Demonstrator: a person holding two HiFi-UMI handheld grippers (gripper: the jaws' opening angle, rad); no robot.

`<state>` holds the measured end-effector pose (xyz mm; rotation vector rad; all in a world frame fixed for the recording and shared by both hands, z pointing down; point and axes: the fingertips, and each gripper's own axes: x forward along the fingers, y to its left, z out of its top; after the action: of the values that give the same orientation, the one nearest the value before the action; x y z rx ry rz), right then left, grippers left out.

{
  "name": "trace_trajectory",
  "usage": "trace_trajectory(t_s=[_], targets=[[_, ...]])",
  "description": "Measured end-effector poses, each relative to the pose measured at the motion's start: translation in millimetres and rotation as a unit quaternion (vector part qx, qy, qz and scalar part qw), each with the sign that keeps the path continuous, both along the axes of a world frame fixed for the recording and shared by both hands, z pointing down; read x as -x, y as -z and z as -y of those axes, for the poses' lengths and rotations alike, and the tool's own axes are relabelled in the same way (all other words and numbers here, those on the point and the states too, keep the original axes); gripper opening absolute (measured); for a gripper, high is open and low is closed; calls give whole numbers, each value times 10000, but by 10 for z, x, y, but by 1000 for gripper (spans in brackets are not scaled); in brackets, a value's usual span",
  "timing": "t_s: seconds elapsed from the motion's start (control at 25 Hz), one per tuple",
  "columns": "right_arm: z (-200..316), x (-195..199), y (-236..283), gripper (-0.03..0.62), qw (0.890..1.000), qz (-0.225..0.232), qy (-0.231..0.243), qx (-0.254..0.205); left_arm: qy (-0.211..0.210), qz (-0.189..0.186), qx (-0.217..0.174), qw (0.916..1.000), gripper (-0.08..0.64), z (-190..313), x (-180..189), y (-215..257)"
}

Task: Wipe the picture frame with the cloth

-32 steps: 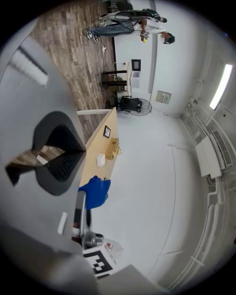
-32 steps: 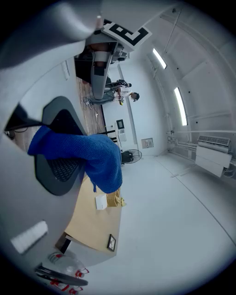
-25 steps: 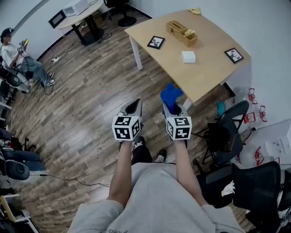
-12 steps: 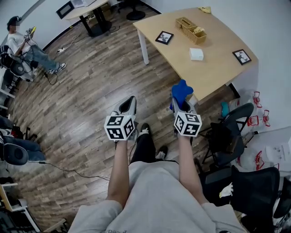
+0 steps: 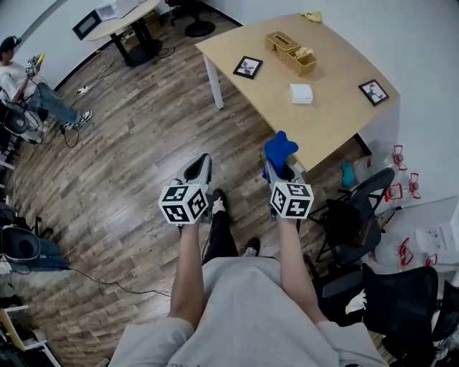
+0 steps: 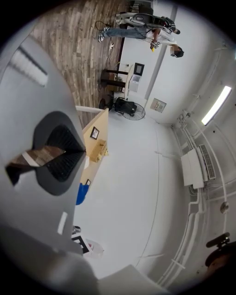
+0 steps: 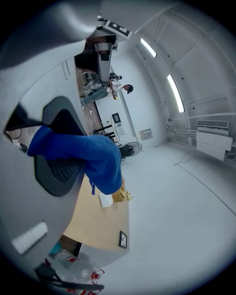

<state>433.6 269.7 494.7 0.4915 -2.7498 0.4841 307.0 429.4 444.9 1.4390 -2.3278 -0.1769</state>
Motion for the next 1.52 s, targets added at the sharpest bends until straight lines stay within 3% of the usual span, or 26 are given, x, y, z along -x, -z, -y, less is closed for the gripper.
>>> trace_trajectory(t_s=[0.28,0.52,0.72,0.84,1.12,1.52], targets=[[331,488,-101,107,9997,-208,-79,86,-225,6,43,9997,51,480,565,21],[643,1135,-110,107,9990,-445,-67,10,-389,51,20,9992,51,898,1223,113],[880,1683,-70,107,9987,-493,-33,-111,-822,709,625,9921,51,1214,1719,117],[1032,1929,-168,107,9983,-555,-180,-18,-1114,948,769,9862,51,1353,2000,122],[1152,2449,-271,107,9964,-588,-585,151,-1460,835,842,9821,51,1454,2651,45],[1278,2745,-307,107,9942,-668,-806,233,-1776,773,784,9779,51,1641,2974,7]])
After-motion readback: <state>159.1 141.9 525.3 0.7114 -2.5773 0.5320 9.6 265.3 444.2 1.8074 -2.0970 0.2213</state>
